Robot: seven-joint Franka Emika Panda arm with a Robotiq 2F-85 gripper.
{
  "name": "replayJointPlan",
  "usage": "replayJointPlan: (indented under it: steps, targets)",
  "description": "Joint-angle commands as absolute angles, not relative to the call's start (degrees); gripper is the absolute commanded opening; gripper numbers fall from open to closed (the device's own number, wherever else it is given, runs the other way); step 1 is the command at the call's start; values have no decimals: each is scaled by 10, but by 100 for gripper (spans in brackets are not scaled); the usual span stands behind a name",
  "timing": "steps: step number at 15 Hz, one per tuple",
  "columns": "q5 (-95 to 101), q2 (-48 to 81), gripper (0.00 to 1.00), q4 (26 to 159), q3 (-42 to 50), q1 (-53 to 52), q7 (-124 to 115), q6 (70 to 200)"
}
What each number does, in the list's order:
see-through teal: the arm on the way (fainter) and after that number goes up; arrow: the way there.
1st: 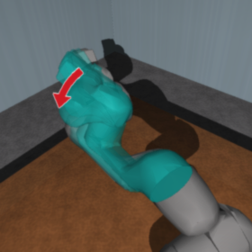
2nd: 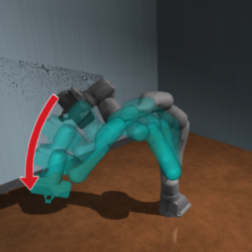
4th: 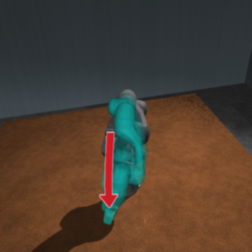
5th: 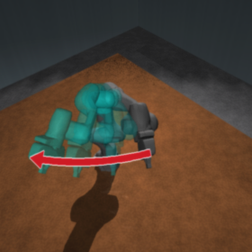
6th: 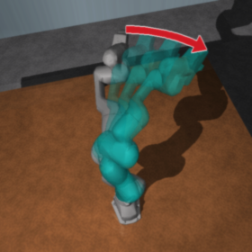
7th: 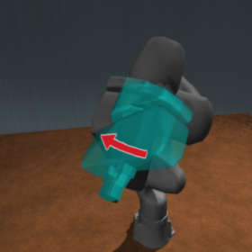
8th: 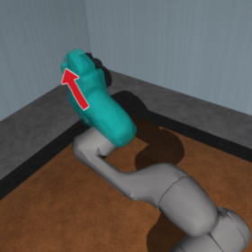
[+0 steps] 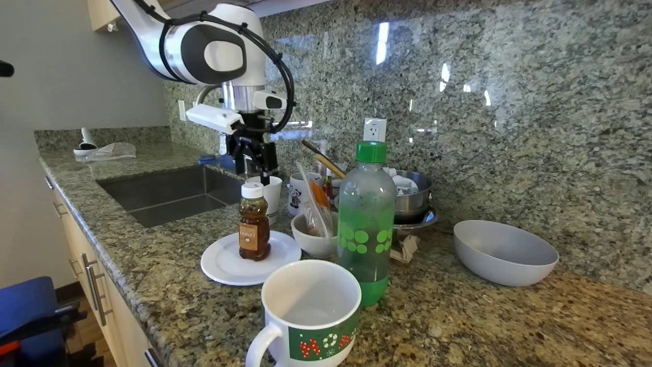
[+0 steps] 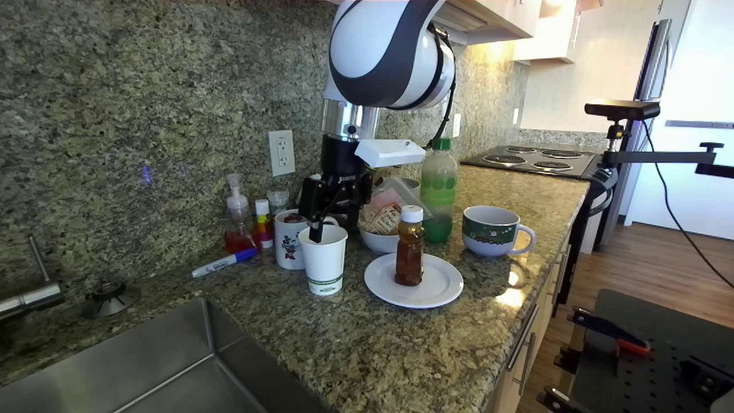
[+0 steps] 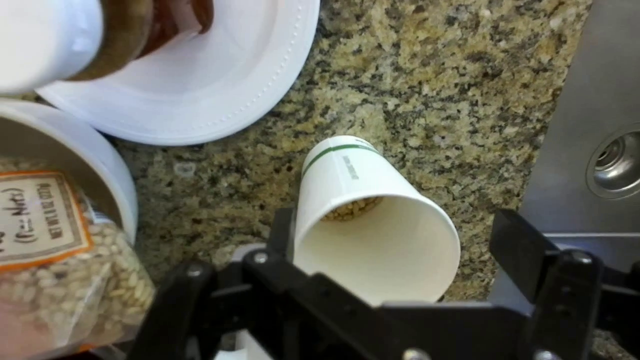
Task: Pour the contents in the cup into the mug cup
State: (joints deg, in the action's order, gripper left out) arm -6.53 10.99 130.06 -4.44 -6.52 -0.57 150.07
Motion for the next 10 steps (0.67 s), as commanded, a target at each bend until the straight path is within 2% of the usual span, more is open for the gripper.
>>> replayJointPlan:
  steps: [1, 10]
  targets:
    - [-32, 112, 100, 1310, -34, -66, -59, 1521]
    - [56, 146, 100, 1296, 3, -87, -197, 1577]
